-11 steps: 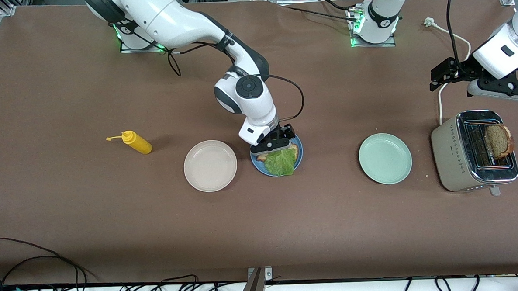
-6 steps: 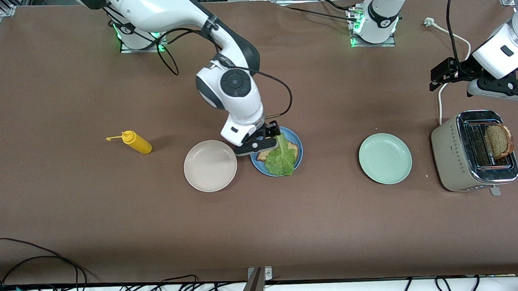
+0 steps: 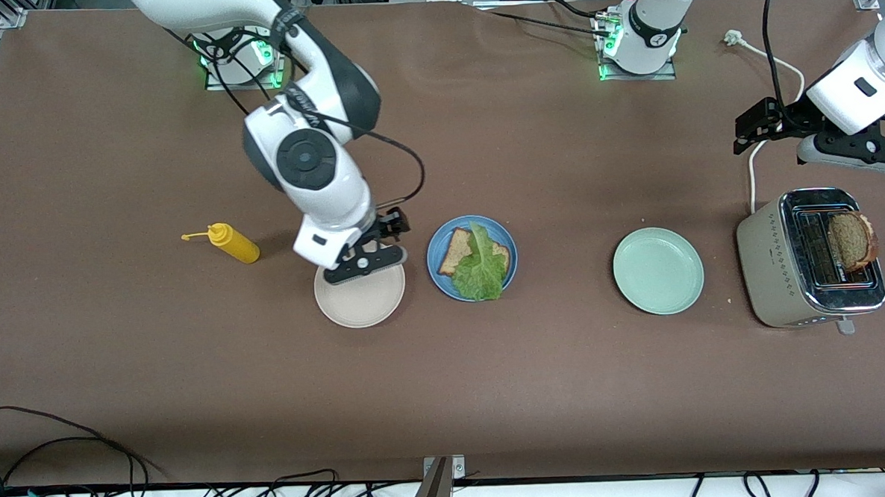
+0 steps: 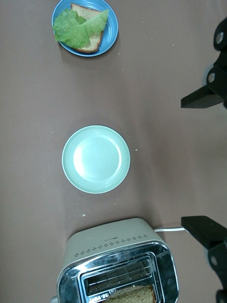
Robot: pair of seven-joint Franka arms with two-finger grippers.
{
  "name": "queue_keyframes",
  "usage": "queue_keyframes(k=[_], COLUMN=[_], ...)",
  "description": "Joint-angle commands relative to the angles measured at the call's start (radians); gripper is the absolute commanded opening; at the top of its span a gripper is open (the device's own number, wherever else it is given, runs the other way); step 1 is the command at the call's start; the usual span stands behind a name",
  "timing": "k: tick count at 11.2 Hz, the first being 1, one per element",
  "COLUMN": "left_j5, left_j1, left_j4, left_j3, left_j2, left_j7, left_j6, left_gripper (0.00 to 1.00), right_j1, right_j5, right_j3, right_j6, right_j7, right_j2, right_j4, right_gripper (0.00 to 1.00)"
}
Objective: Make sandwich in blue plate with both arms
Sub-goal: 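Withdraw the right gripper toward the yellow mustard bottle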
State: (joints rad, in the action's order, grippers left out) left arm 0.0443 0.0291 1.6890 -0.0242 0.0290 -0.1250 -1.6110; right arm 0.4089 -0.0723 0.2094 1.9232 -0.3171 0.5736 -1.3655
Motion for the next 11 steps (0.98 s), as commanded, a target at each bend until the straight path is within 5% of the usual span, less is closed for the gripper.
queue_keyframes(k=[1, 6, 11], left_j5=[-0.006, -0.006, -0.004], left_j1=[0.003, 0.002, 0.002], left_j4=[-0.037, -0.037, -0.043], left_j3=[0.001, 0.001, 0.001], left_j2=[-0.015, -0.015, -0.015], left_j7=[-0.012, -0.012, -0.012], left_j6=[0.028, 0.028, 0.029], left_gripper=[1.0, 1.0, 1.0], right_j1=[-0.149, -0.389, -0.39], right_j5=[0.144, 0.293, 0.538], right_j3=[0.004, -0.036, -0.287], right_j6=[-0.013, -0.067, 0.034], right_j7=[0.287, 0.787, 1.333], right_j2=[-0.171, -0.333, -0.402], right_j4=[-0.191, -0.331, -0.495], right_gripper=[1.0, 1.0, 1.0])
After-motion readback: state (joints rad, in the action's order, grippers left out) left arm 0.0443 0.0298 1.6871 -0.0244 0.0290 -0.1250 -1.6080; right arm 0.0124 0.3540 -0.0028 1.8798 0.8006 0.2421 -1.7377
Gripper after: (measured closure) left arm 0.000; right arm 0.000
